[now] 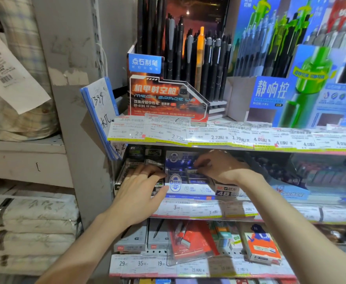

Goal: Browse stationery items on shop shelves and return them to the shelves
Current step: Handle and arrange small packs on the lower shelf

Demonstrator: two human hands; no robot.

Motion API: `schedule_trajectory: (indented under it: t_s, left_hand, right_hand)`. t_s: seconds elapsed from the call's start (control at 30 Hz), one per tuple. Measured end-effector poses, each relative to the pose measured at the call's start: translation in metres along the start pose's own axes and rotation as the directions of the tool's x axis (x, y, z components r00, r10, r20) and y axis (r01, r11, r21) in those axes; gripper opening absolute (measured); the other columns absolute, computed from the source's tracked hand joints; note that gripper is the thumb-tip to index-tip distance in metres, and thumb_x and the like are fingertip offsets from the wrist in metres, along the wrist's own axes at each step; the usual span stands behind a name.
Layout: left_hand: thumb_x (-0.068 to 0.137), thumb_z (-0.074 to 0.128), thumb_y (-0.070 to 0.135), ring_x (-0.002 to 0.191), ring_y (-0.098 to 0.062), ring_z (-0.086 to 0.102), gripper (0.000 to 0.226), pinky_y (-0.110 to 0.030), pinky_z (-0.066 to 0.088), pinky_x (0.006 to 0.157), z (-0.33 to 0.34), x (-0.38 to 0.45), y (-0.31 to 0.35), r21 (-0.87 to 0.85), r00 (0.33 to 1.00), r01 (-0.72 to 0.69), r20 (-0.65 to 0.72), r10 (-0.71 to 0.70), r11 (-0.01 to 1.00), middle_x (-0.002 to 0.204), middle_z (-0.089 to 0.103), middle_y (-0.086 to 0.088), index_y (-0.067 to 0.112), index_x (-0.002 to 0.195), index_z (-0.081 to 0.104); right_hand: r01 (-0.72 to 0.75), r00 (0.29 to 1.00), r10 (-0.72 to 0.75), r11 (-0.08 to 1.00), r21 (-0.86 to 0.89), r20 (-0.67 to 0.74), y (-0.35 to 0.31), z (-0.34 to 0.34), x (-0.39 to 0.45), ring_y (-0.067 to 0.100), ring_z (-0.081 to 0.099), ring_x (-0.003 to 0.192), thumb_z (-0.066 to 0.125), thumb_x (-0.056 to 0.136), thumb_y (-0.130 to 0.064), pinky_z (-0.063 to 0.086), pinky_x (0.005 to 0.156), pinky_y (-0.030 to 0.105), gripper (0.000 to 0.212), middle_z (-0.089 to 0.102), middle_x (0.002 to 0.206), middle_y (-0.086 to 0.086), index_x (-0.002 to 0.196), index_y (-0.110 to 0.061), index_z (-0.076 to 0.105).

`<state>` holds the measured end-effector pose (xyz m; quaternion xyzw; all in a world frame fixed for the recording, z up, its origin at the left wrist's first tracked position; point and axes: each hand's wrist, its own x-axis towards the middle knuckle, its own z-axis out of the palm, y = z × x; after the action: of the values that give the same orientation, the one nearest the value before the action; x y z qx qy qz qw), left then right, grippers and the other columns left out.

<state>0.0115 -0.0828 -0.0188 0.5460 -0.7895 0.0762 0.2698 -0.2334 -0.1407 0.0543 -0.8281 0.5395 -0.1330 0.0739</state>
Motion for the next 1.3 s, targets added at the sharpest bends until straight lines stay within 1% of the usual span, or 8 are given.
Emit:
schedule_trajectory:
  t_s: [0.17,0.3,0.4,0.63,0.9,1.07,1.17,1.3]
  left_hand:
    - [0.091,0.041,0.054,0.107,-0.024,0.059,0.046,-0.037,0.048,0.087,0.001,0.001,-0.002,-0.007,1.0,0.006,0.02,-0.006,1.0,0.125,0.058,0.008,0.027,0.12,0.065]
    - [0.092,0.043,0.052,0.107,-0.022,0.058,0.044,-0.036,0.047,0.086,0.001,0.0,-0.002,-0.009,1.0,0.01,0.019,-0.01,1.0,0.125,0.058,0.008,0.028,0.121,0.064]
    - [0.092,0.042,0.053,0.108,-0.021,0.057,0.044,-0.036,0.046,0.087,0.003,0.001,-0.002,-0.005,1.0,0.012,0.024,-0.012,1.0,0.125,0.057,0.009,0.029,0.122,0.063]
    - [0.093,0.042,0.054,0.111,-0.019,0.055,0.043,-0.036,0.045,0.089,0.001,-0.001,-0.002,0.002,0.999,0.021,0.038,-0.021,1.0,0.126,0.056,0.011,0.031,0.123,0.062]
    - [0.093,0.037,0.056,0.107,-0.021,0.058,0.046,-0.038,0.044,0.089,-0.001,-0.003,0.001,-0.001,0.997,0.049,0.064,-0.049,0.999,0.128,0.055,0.01,0.032,0.126,0.059]
    - [0.09,0.034,0.058,0.107,-0.023,0.058,0.05,-0.04,0.045,0.089,-0.001,-0.003,0.001,-0.018,0.997,0.061,0.042,-0.06,0.998,0.122,0.058,0.007,0.032,0.123,0.061]
    - [0.088,0.033,0.058,0.105,-0.025,0.059,0.052,-0.039,0.046,0.087,0.0,-0.004,0.002,-0.02,0.998,0.069,0.014,-0.069,0.997,0.12,0.06,0.005,0.031,0.12,0.064]
    - [0.088,0.038,0.054,0.104,-0.029,0.058,0.049,-0.042,0.044,0.088,0.002,-0.006,0.006,-0.049,0.997,0.072,-0.031,-0.074,0.996,0.117,0.062,0.001,0.027,0.117,0.066]
  right_hand:
    - [0.018,0.999,-0.017,0.999,-0.046,0.033,-0.003,0.0,0.003,0.013,0.061,0.104,0.057,0.097,-0.021,0.048,0.094,0.027,0.022,0.069,0.117,-0.008,0.11,-0.023,0.075]
    - [0.02,0.998,-0.014,0.997,-0.073,0.069,0.001,-0.006,0.001,0.013,0.061,0.104,0.056,0.096,-0.021,0.048,0.094,0.026,0.023,0.069,0.116,-0.008,0.107,-0.024,0.076]
    - [0.047,0.998,-0.045,0.998,-0.047,0.038,-0.002,-0.003,0.001,0.007,0.057,0.099,0.056,0.096,-0.028,0.043,0.086,0.02,0.026,0.068,0.116,-0.012,0.115,-0.027,0.073]
    - [0.074,0.996,-0.075,0.997,0.027,0.052,0.0,0.005,-0.004,0.009,0.063,0.103,0.058,0.095,-0.027,0.05,0.094,0.029,0.023,0.07,0.116,-0.012,0.106,-0.023,0.078]
    - [0.051,0.999,-0.051,0.999,0.009,0.001,0.002,0.014,-0.007,0.013,0.063,0.104,0.058,0.094,-0.027,0.05,0.09,0.031,0.022,0.071,0.113,-0.011,0.101,-0.023,0.078]
    - [0.007,0.996,-0.004,0.999,0.035,-0.086,-0.001,0.025,-0.015,0.017,0.064,0.104,0.057,0.094,-0.026,0.05,0.093,0.033,0.023,0.072,0.113,-0.009,0.107,-0.025,0.075]
    - [-0.024,0.982,0.031,0.999,0.037,-0.188,-0.004,0.033,-0.028,0.021,0.065,0.1,0.056,0.094,-0.03,0.052,0.086,0.034,0.023,0.072,0.111,-0.004,0.112,-0.028,0.07]
    - [-0.038,0.933,0.035,0.999,0.0,-0.357,-0.009,0.041,-0.053,0.027,0.061,0.105,0.058,0.096,-0.035,0.045,0.083,0.032,0.033,0.07,0.114,0.005,0.124,-0.02,0.064]
